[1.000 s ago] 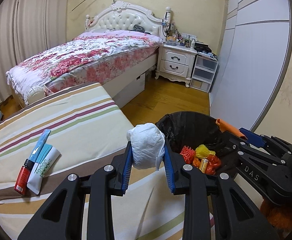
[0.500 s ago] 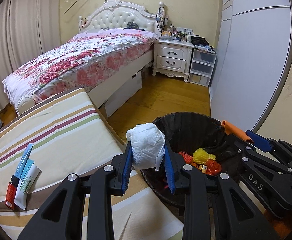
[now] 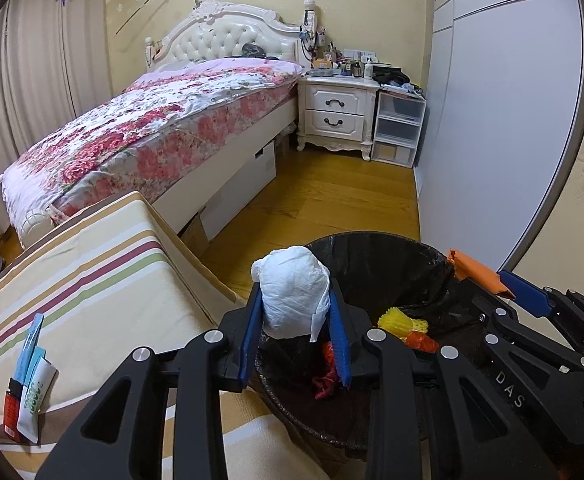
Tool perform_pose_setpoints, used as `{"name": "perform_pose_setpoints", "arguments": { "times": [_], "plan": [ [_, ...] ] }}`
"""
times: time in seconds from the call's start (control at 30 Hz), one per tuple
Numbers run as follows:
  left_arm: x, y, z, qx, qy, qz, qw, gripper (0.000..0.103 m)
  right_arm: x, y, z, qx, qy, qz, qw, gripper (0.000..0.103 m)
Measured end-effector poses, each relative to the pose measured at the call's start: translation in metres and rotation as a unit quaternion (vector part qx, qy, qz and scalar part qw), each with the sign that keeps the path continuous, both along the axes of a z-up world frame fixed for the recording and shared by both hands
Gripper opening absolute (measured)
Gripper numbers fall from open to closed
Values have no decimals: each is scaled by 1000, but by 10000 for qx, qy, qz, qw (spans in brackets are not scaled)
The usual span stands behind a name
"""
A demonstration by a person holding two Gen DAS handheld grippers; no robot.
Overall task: Collect trash
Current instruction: 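Carry both items over the bin and open both grippers to drop them, then move both tools back from the bin toward the remaining items on the bed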
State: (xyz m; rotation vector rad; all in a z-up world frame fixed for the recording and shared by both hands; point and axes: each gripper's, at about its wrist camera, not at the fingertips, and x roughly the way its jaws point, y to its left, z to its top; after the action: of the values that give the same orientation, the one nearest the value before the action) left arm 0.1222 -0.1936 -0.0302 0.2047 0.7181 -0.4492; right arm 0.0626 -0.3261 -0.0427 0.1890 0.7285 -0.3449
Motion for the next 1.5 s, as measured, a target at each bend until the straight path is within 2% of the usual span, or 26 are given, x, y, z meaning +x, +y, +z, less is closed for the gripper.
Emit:
{"name": "perform_pose_setpoints", "arguments": {
  "times": [0.07, 0.1, 0.17, 0.33, 0.43, 0.63, 0.83, 1.03, 1.23, 1.5],
  "plan": [
    [2, -2, -3, 39, 56, 12, 10000, 37, 1, -2, -2, 12, 49, -29, 10000, 40],
    [3, -3, -4, 49, 74, 22, 10000, 40, 2, -4, -3, 17, 76, -38, 10000, 41],
    [3, -2, -4, 60, 67, 69, 9999, 51, 2, -4, -5, -2, 102, -72, 9999, 51],
    [1, 1, -2, 72, -29, 170, 9998, 70, 1, -6, -4, -38, 73, -143, 9999, 56],
    [-1, 4, 2, 93, -144, 225, 9996, 73, -1, -6, -2, -77, 55, -185, 9998, 61],
    [-4, 19, 8, 77, -184, 362, 9991, 75, -5, -2, -1, -79, 54, -179, 9998, 62],
    [-14, 47, 14, 111, -273, 531, 9982, 76, -7, 14, 1, -64, 56, 15, 10000, 67],
    [-19, 88, 17, 64, -220, 875, 9959, 76, -4, 40, 2, -51, 105, 320, 9994, 68],
    [-23, 133, 17, 91, -212, 1331, 9908, 76, 2, 72, 4, -67, 137, 663, 9977, 68],
    [-28, 202, 17, 68, -211, 2039, 9787, 76, 8, 128, 8, -89, 177, 1274, 9917, 69]
  ]
}}
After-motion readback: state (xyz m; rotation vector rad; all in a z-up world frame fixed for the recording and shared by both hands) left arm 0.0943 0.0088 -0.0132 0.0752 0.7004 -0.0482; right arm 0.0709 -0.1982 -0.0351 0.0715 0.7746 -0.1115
